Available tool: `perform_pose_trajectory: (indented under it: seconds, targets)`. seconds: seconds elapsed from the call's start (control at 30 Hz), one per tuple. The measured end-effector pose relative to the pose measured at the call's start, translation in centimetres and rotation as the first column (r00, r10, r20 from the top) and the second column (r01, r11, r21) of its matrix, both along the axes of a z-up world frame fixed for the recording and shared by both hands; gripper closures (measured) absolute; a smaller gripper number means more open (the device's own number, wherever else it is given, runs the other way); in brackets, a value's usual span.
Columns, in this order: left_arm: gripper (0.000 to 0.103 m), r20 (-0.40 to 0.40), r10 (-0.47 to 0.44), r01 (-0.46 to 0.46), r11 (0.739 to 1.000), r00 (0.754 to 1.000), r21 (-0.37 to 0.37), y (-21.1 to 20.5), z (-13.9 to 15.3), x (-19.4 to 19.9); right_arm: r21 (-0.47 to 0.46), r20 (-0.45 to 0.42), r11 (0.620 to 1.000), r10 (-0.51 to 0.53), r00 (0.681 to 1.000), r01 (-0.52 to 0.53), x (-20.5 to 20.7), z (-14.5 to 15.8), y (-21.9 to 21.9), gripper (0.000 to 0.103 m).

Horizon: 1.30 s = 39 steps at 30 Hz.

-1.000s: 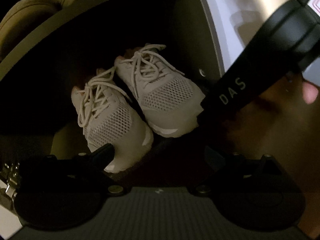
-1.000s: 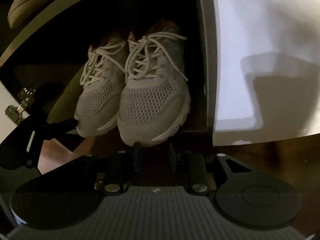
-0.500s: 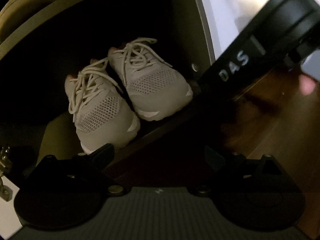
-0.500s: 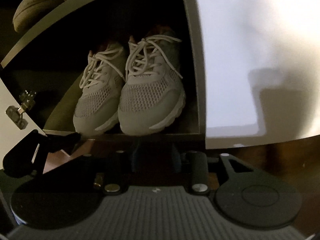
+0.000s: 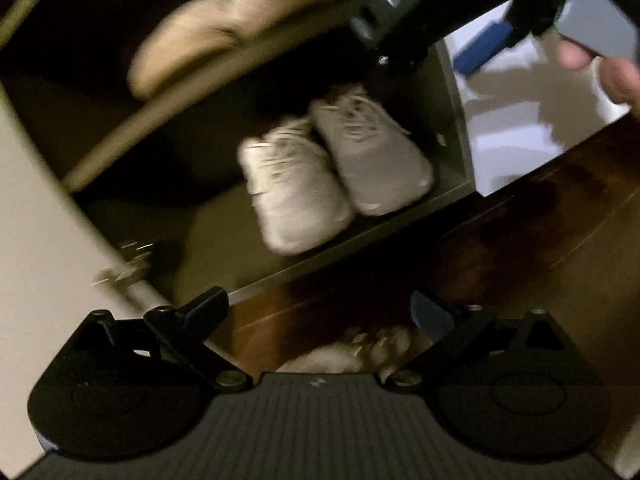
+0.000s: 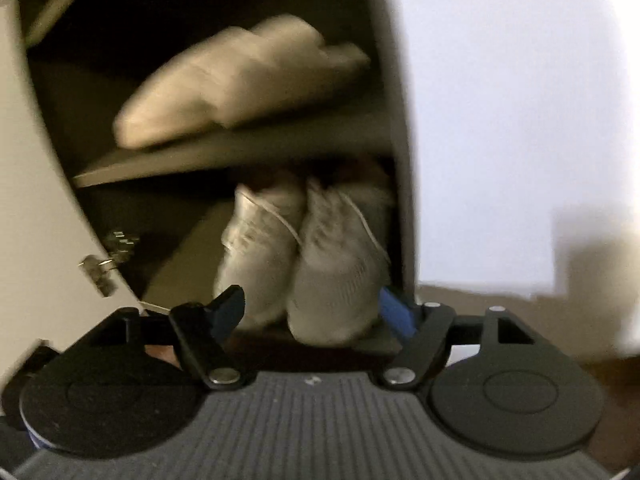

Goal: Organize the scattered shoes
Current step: 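Open the right gripper and withdraw it from the sneakers, then back both tools away from the cabinet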

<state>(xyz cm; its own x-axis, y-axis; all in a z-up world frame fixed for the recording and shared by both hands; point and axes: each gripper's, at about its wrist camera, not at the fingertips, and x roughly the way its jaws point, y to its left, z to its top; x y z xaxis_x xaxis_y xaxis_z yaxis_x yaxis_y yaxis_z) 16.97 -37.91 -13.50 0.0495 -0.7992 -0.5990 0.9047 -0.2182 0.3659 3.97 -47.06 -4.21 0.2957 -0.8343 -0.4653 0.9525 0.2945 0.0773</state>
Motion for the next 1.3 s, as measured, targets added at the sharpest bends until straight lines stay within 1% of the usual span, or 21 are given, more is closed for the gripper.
perform_pose_trajectory:
  seconds: [0.03, 0.07, 0.1, 0.17, 0.2, 0.23, 0.3, 0.37, 0.4, 0.43, 0.47, 0.53, 0.57, 0.67, 0.77, 0.93, 1.13, 1.3]
  targets:
    - [0.003, -0.007, 0.056, -0.056, 0.998, 0.998, 0.004, 1.1, 1.7, 0.3, -0.035, -0.037, 0.999, 0.021, 0.999, -0.022, -0.3, 0.8, 1.1, 0.029]
    - [0.003, -0.019, 0.093, -0.093, 0.996, 0.995, 0.008, 1.7, 2.9, 0.5, -0.038, -0.050, 0.999, 0.026, 0.998, -0.028, -0.8, 1.1, 1.8, 0.025]
    - [0.003, -0.047, 0.135, -0.134, 0.991, 0.990, 0.018, 2.4, 4.2, 0.6, -0.025, -0.047, 0.999, 0.026, 0.999, -0.027, -1.5, 1.2, 2.3, 0.024]
    - [0.002, -0.098, 0.206, -0.202, 0.978, 0.974, 0.048, 3.6, 7.3, 0.3, 0.039, -0.014, 0.999, 0.010, 1.000, -0.009, -3.3, 1.0, 3.7, 0.024]
    - [0.002, -0.105, 0.229, -0.224, 0.973, 0.968, 0.054, 3.8, 8.2, -0.1, 0.067, 0.004, 0.998, -0.002, 1.000, 0.001, -4.2, 0.9, 4.4, 0.024]
    - [0.002, -0.108, 0.242, -0.237, 0.970, 0.964, 0.052, 3.7, 8.7, -0.4, 0.084, 0.026, 0.996, -0.019, 0.999, 0.017, -5.1, 0.6, 5.0, 0.024]
    - [0.002, -0.130, 0.259, -0.260, 0.966, 0.957, 0.010, 3.7, 9.3, -1.4, 0.108, 0.065, 0.993, -0.056, 0.996, 0.049, -6.8, 0.2, 6.2, 0.024]
    - [0.002, -0.146, 0.272, -0.277, 0.961, 0.951, -0.012, 3.8, 9.3, -2.1, 0.080, 0.064, 0.993, -0.088, 0.994, 0.083, -7.6, 0.0, 7.5, 0.022]
    - [0.002, -0.161, 0.281, -0.288, 0.958, 0.946, -0.018, 3.9, 9.2, -2.4, 0.078, 0.048, 0.993, -0.092, 0.995, 0.088, -7.8, 0.0, 8.3, 0.022]
    - [0.002, -0.207, 0.291, -0.300, 0.954, 0.934, -0.015, 4.2, 9.0, -2.7, 0.075, 0.031, 0.993, -0.096, 0.995, 0.093, -7.9, -0.1, 9.1, 0.022]
    - [0.002, -0.235, 0.293, -0.304, 0.953, 0.927, -0.009, 4.5, 8.8, -2.8, 0.074, 0.017, 0.992, -0.103, 0.995, 0.102, -8.1, 0.0, 9.8, 0.020]
    - [0.002, -0.232, 0.273, -0.270, 0.962, 0.933, 0.047, 4.8, 8.3, -3.3, 0.075, -0.001, 0.988, -0.136, 0.991, 0.136, -8.6, 0.7, 11.2, 0.018]
    - [0.002, -0.233, 0.263, -0.256, 0.965, 0.936, 0.061, 5.0, 8.3, -3.4, 0.075, -0.010, 0.985, -0.152, 0.988, 0.153, -8.8, 1.0, 11.8, 0.017]
    - [0.002, -0.233, 0.247, -0.239, 0.969, 0.941, 0.061, 5.7, 8.4, -3.3, 0.070, -0.029, 0.978, -0.196, 0.980, 0.197, -9.3, 2.1, 13.7, 0.015]
    - [0.002, -0.234, 0.230, -0.223, 0.973, 0.945, 0.055, 6.8, 8.7, -3.0, 0.028, -0.030, 0.974, -0.224, 0.974, 0.225, -8.8, 3.5, 15.5, 0.010]
    - [0.002, -0.276, 0.260, -0.246, 0.966, 0.925, 0.086, 8.2, 9.4, -1.4, -0.025, -0.057, 0.973, -0.230, 0.972, 0.229, -6.6, 5.1, 17.2, 0.008]
    - [0.002, -0.285, 0.292, -0.282, 0.956, 0.913, 0.074, 9.7, 10.5, 0.2, -0.099, -0.079, 0.974, -0.211, 0.974, 0.203, -4.9, 6.0, 18.0, 0.005]
    - [0.002, -0.278, 0.308, -0.304, 0.951, 0.910, 0.061, 10.0, 11.0, 0.5, -0.096, -0.061, 0.975, -0.205, 0.977, 0.199, -4.9, 6.1, 17.9, 0.003]
